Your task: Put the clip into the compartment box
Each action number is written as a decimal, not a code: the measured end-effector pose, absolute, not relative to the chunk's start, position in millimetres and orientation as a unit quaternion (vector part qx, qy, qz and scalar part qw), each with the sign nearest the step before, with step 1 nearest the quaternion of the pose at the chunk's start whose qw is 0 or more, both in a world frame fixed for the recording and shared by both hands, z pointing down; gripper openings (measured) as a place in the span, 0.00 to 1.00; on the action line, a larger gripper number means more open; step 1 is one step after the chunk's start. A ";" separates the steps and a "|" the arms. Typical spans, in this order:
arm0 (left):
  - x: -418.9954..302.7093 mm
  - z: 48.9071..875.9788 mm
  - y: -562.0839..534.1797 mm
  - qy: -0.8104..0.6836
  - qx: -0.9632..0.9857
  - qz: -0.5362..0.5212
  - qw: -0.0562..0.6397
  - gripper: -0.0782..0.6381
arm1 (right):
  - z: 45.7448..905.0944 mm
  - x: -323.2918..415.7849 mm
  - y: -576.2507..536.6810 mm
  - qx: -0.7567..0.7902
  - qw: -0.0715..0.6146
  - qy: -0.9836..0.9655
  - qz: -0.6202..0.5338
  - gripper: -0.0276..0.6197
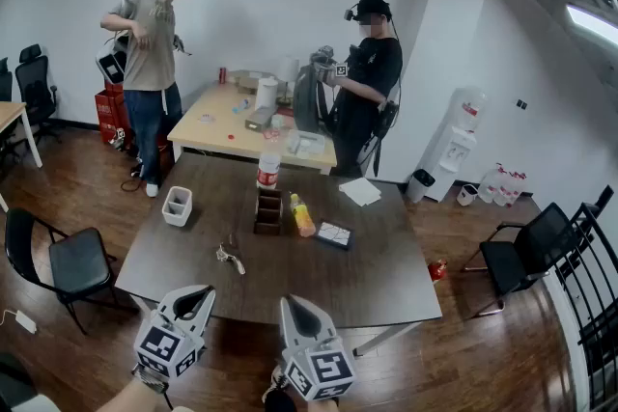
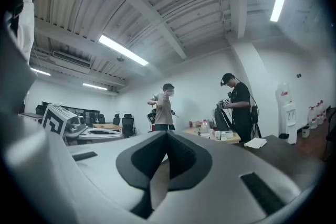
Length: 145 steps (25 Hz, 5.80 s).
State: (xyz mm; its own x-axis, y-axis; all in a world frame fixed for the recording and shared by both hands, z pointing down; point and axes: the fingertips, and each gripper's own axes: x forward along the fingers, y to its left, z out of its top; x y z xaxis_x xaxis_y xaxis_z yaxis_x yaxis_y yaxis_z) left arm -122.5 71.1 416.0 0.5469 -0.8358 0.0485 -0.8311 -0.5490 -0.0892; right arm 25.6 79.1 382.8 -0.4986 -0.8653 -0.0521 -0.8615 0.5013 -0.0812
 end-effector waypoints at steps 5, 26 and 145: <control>-91.6 423.0 8.3 0.482 -0.875 -0.044 0.027 0.09 | 387.2 52.6 14.3 -0.492 0.039 0.870 -0.019 0.03; -34.7 427.9 -180.6 0.531 -0.844 -0.076 0.002 0.10 | 394.4 109.0 -180.7 -0.469 0.047 0.881 -0.045 0.03; -31.1 427.8 -271.1 0.473 -0.879 0.001 0.057 0.11 | 439.8 71.0 -269.6 -0.478 0.012 0.876 -0.060 0.03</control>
State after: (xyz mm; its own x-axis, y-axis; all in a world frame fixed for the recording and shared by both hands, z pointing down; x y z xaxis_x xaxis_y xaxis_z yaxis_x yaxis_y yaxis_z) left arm -31.1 -271.1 427.8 0.5523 -0.8318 -0.0561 -0.8321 -0.5458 -0.0984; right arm 71.0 -269.6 439.8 -0.5420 -0.8396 0.0358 -0.8366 0.5350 -0.1176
